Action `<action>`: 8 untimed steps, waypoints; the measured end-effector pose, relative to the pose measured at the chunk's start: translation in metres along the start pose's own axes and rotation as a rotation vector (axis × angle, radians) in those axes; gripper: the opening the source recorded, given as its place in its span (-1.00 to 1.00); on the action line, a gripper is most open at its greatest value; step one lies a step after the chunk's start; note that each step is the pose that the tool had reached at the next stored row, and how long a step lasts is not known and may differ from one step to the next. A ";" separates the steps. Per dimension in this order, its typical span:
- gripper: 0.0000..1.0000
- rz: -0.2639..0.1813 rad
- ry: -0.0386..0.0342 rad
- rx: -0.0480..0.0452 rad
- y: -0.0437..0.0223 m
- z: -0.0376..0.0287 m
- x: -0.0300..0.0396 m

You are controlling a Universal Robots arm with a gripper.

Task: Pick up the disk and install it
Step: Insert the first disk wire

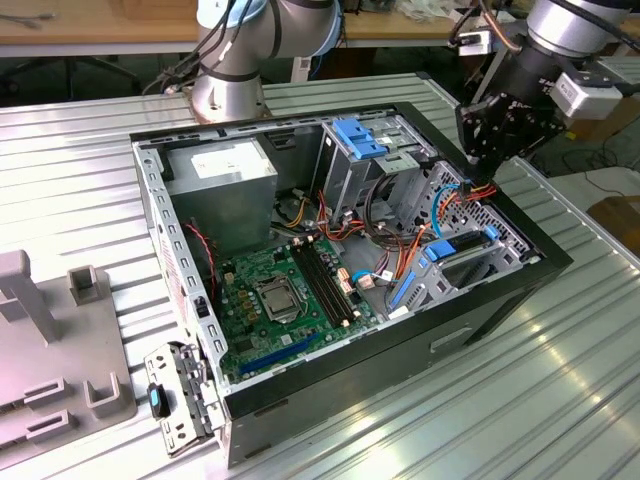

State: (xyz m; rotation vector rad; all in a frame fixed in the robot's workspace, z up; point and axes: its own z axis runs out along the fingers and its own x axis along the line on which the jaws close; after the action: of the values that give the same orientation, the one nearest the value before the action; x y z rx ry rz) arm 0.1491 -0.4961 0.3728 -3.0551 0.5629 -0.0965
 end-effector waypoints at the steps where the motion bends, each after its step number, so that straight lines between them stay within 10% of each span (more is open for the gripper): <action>1: -0.37 -0.001 -0.0001 0.0001 -0.0019 0.0003 0.0049; 8: -0.37 -0.003 -0.0002 -0.0004 -0.0077 0.0014 0.0199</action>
State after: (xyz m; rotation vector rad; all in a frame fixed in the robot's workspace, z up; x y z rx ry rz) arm 0.1704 -0.4960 0.3729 -3.0565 0.5579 -0.0962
